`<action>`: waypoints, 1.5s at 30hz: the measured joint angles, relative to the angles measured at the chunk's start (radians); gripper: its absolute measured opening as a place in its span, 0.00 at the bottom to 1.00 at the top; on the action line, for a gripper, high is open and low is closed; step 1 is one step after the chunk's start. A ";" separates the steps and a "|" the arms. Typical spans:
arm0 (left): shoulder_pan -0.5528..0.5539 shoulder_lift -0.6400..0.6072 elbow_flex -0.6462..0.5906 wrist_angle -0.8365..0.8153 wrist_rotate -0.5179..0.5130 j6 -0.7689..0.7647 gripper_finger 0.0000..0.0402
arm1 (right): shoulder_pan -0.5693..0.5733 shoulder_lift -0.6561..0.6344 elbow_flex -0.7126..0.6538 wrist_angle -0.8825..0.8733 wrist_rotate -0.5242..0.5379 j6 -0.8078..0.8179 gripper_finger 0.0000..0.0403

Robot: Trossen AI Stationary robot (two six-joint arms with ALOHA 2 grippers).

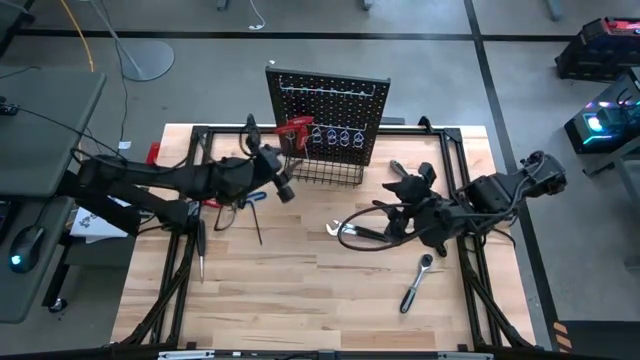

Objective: Hang tools onto peg board
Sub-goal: Hang the bottom red allen wrench on the peg board

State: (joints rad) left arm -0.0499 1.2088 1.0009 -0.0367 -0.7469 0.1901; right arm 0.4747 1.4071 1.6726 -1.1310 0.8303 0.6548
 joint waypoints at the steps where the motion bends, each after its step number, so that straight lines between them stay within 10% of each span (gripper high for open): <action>1: 0.011 0.006 -0.008 0.025 -0.016 0.063 0.41 | -0.001 0.000 0.000 -0.003 0.000 0.000 0.47; 18: 0.185 0.045 -0.008 -0.066 0.102 -0.237 0.41 | -0.003 0.000 0.000 0.004 0.038 0.019 0.47; 38: 0.267 0.156 -0.007 -0.018 0.248 -0.239 0.41 | -0.003 0.001 0.000 0.045 0.057 0.026 0.47; 45: 0.267 0.159 -0.007 -0.010 0.240 -0.224 0.24 | -0.003 0.001 0.000 0.046 0.060 0.022 0.47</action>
State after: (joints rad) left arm 0.2169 1.3677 0.9943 -0.0466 -0.5068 -0.0334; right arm 0.4713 1.4078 1.6726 -1.0847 0.8901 0.6763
